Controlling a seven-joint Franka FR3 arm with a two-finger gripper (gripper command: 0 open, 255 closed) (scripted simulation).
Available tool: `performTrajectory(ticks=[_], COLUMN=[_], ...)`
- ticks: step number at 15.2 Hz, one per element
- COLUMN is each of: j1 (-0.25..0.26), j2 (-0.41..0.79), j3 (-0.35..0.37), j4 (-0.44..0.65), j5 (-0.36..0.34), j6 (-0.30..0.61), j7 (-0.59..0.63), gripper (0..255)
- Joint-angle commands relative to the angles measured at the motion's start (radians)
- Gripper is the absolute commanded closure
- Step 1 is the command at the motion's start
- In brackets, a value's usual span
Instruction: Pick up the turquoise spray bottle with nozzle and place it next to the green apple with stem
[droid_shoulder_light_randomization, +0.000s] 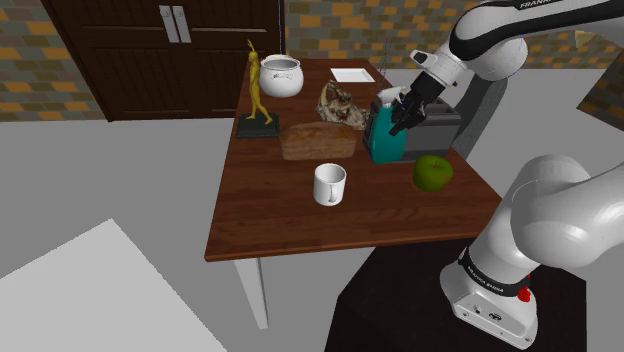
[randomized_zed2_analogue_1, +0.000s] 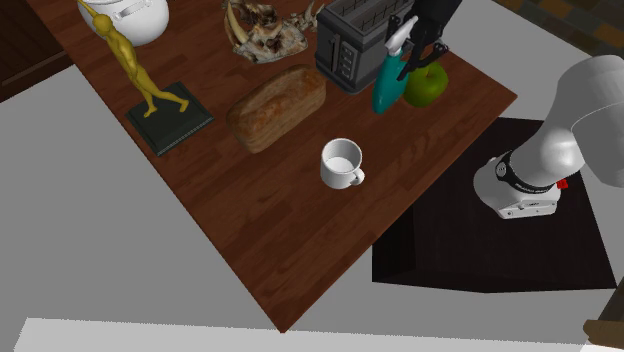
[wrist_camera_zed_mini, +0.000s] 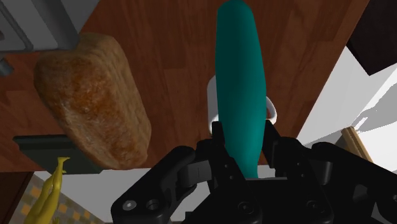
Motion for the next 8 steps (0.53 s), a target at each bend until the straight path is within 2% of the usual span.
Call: performTrajectory(ticks=[1, 8], j1=[0.005, 0.035], j2=[0.012, 0.064], j3=[-0.013, -0.067], j4=[-0.018, -0.072], j5=[0.003, 0.021], j6=[0.029, 0.130], j7=[-0.015, -0.073], gripper=[255, 255])
